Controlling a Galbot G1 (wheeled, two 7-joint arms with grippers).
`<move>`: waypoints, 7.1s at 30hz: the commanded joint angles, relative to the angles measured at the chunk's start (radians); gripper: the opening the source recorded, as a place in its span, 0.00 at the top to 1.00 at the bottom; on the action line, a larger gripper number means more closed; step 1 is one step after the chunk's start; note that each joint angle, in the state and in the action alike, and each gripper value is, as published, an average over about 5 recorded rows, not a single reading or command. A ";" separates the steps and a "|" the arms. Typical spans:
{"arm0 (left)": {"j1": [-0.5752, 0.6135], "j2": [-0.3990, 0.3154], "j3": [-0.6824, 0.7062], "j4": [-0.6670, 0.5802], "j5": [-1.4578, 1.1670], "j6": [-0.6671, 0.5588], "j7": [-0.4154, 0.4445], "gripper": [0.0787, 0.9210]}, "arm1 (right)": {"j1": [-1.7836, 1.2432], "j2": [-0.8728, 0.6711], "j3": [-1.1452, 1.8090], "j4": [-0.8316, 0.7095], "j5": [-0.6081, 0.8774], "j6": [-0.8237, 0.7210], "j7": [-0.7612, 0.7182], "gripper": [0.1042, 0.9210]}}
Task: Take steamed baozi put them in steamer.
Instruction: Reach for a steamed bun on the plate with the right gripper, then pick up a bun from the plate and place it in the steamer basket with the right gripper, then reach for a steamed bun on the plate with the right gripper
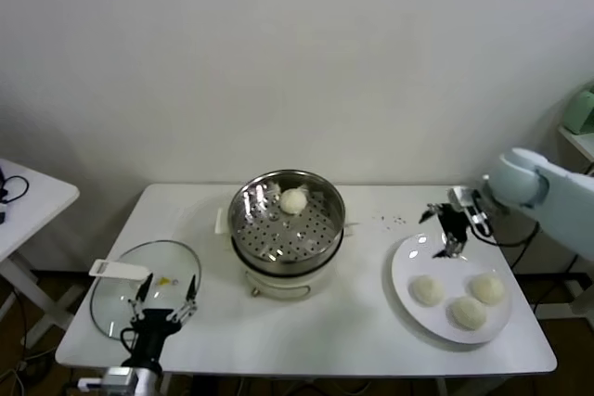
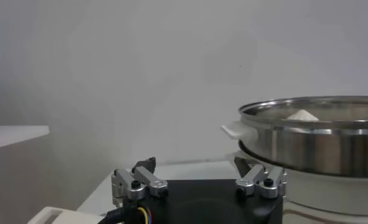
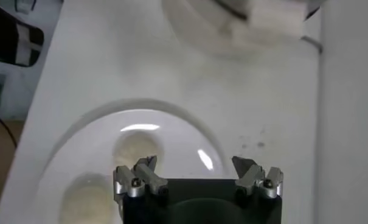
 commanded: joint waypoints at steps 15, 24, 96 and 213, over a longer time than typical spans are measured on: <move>-0.003 0.001 0.000 0.020 -0.001 0.001 -0.001 0.12 | -0.196 0.093 0.069 -0.138 -0.026 -0.050 0.020 0.12; -0.008 0.001 -0.002 0.028 -0.001 0.002 0.000 0.12 | -0.165 0.155 0.040 -0.178 -0.023 -0.050 0.015 0.12; -0.032 -0.005 0.047 -0.018 0.091 0.016 -0.006 0.12 | 0.532 0.827 -0.415 -0.400 0.728 -0.167 0.100 0.31; 0.031 -0.009 0.047 -0.040 0.016 -0.007 0.013 0.12 | -0.195 -0.178 0.134 0.020 -0.046 0.006 -0.127 0.12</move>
